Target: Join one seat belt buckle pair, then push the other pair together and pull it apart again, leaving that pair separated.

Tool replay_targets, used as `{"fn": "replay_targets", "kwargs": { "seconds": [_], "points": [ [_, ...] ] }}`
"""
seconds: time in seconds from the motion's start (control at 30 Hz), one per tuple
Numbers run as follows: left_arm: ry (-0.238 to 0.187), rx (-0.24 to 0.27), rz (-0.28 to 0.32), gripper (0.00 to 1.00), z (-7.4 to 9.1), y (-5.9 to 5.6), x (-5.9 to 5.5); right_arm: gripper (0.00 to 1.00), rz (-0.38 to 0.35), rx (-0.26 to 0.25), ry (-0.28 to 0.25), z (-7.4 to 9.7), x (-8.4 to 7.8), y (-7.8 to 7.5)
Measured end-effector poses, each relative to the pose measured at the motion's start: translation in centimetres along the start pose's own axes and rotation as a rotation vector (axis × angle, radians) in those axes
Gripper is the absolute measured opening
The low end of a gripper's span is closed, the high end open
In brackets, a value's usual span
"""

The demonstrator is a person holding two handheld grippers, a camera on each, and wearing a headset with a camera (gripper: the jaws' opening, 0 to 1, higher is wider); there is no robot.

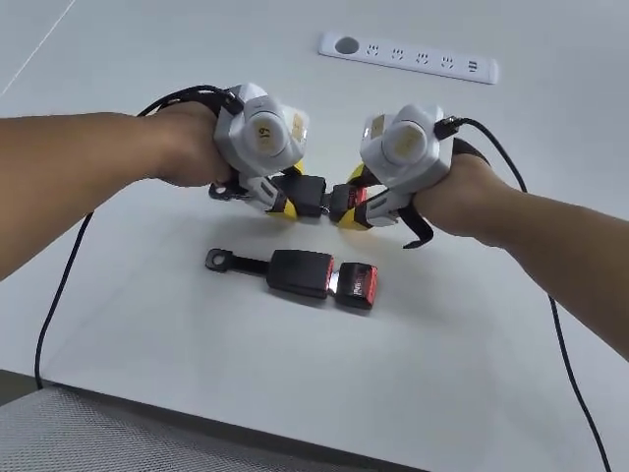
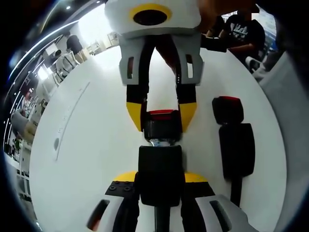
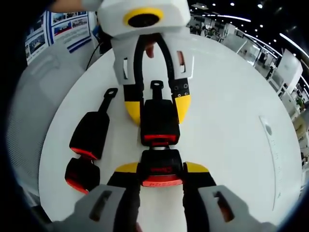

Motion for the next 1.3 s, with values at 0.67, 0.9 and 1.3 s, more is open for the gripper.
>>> {"fn": "replay_targets", "kwargs": {
  "seconds": [0.67, 0.9, 1.3],
  "points": [
    [-0.016, 0.002, 0.015, 0.33, -0.1, -0.4, 0.2, 0.33, -0.011, -0.01, 0.005, -0.1, -0.2, 0.1],
    [-0.02, -0.003, 0.018, 0.33, -0.1, -0.2, 0.0, 0.33, 0.001, -0.009, 0.01, 0.5, -0.3, 0.6],
    [-0.018, -0.001, 0.032, 0.33, 0.0, -0.2, 0.0, 0.34, -0.031, -0.017, 0.002, 1.3, -1.3, 0.3]
  ]
}}
Point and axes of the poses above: the centre of the closed fingertips' face, and the gripper's own axes: z roughly backward along the fingers, y roughly to its left, x roughly out of its top, the point moved 1 cm from there along z, roughly backward along the fingers, and after that the axes turned 7 degrees about -y, right-handed, at the moved point
